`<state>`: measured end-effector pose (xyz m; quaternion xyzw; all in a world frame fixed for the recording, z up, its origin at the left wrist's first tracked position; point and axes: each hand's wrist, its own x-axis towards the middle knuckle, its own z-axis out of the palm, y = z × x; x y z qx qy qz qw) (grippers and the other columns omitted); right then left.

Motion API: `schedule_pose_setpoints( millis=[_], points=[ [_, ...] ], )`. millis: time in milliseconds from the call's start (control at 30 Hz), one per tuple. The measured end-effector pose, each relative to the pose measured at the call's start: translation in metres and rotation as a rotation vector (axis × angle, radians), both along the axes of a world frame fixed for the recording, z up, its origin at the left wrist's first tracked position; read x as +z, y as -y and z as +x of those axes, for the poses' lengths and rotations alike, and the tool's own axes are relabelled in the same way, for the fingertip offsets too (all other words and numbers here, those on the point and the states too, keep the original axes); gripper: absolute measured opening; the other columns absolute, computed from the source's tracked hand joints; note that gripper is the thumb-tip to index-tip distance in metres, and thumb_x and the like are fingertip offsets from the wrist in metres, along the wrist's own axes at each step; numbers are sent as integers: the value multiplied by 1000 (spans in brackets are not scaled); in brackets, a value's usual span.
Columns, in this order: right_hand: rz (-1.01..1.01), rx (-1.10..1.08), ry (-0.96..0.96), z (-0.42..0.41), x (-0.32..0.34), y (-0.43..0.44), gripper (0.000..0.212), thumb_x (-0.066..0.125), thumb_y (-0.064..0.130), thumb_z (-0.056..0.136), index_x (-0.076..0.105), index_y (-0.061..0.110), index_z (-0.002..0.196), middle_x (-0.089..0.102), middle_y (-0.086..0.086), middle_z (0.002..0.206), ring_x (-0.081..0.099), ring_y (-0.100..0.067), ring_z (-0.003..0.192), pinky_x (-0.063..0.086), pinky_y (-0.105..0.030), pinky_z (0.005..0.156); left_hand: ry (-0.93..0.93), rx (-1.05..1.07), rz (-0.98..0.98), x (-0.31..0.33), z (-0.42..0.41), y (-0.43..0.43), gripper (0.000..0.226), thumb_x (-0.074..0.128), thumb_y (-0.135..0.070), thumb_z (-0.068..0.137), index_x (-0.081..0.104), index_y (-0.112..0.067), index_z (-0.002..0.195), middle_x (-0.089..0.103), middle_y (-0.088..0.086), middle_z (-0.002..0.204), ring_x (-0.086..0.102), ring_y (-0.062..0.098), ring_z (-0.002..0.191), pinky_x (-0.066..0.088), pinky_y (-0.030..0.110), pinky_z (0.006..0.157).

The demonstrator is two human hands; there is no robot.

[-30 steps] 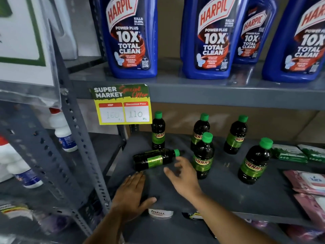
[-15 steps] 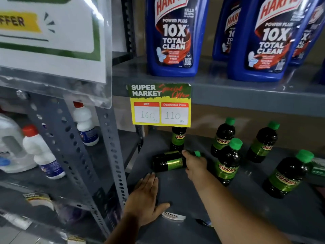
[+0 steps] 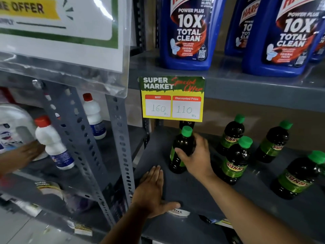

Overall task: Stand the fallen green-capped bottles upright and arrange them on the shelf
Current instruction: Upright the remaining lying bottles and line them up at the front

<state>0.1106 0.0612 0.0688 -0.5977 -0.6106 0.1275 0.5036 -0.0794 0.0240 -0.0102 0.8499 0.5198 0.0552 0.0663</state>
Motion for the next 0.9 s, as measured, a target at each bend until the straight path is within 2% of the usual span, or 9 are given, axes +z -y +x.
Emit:
schedule_pose_setpoints(
  millis=[100, 167, 267, 367, 467, 600, 767, 833, 900],
  points=[
    [-220, 252, -140, 10, -3, -3, 78, 83, 14, 75, 41, 32, 139, 54, 5, 132, 51, -4, 123, 40, -30, 108, -14, -18, -77, 8, 0, -3, 136, 33, -98, 59, -10, -7, 151, -10, 11, 163, -13, 22, 147, 3, 45, 121],
    [-326, 431, -203, 18, -10, -7, 89, 78, -3, 75, 33, 46, 135, 52, 13, 134, 53, 3, 122, 42, -30, 108, -25, -44, -104, 13, -1, -6, 133, 40, -94, 64, -11, -6, 150, -11, 13, 162, -12, 23, 147, 2, 46, 121],
    [-420, 535, -290, 28, -20, -14, 91, 71, -16, 78, 29, 37, 139, 50, 10, 138, 51, -4, 128, 40, -36, 112, -33, -43, -109, 14, 0, -9, 135, 41, -95, 62, -12, -8, 150, -12, 12, 162, -12, 23, 147, 0, 45, 121],
    [-406, 432, -262, 21, -26, -14, 84, 85, 6, 71, 37, 37, 133, 56, 7, 133, 53, -18, 130, 42, -43, 110, -30, -42, -76, 10, 1, -10, 137, 36, -98, 58, -11, -8, 150, -11, 12, 162, -11, 23, 147, -4, 42, 121],
    [-316, 224, -162, 8, -31, -9, 88, 89, 41, 50, 42, 43, 124, 53, 13, 121, 54, -8, 117, 44, -30, 97, -26, -47, -53, 6, -1, -12, 137, 33, -99, 58, -10, -7, 150, -10, 13, 162, -11, 23, 147, -5, 41, 120],
    [-425, 336, -145, 8, -45, -10, 101, 84, 27, 62, 28, 34, 145, 52, 24, 119, 55, -9, 120, 41, -5, 84, -23, -47, -36, 3, 0, -13, 137, 32, -99, 58, -10, -7, 151, -8, 13, 163, -9, 24, 148, 0, 44, 121],
    [-334, 138, -73, 8, -46, -13, 95, 92, 37, 46, 45, 27, 128, 57, -2, 123, 55, -14, 120, 47, -42, 101, -21, -42, -15, 2, 0, -13, 137, 31, -100, 57, -5, -7, 152, -4, 12, 163, -6, 23, 148, 5, 45, 121],
    [-376, 248, -95, 10, -48, -11, 86, 88, 30, 54, 41, 35, 126, 56, 6, 123, 55, 4, 115, 45, -45, 105, -23, -40, -26, 3, 0, -13, 138, 34, -99, 57, -6, -6, 152, -5, 13, 163, -6, 24, 148, 4, 45, 121],
    [-393, 263, -76, 11, -49, -9, 85, 91, 33, 55, 43, 36, 125, 60, 13, 122, 57, 7, 111, 47, -44, 103, -26, -40, -33, 3, -1, -13, 138, 35, -99, 57, -7, -7, 151, -6, 12, 163, -7, 24, 148, 4, 46, 121]
  ],
)
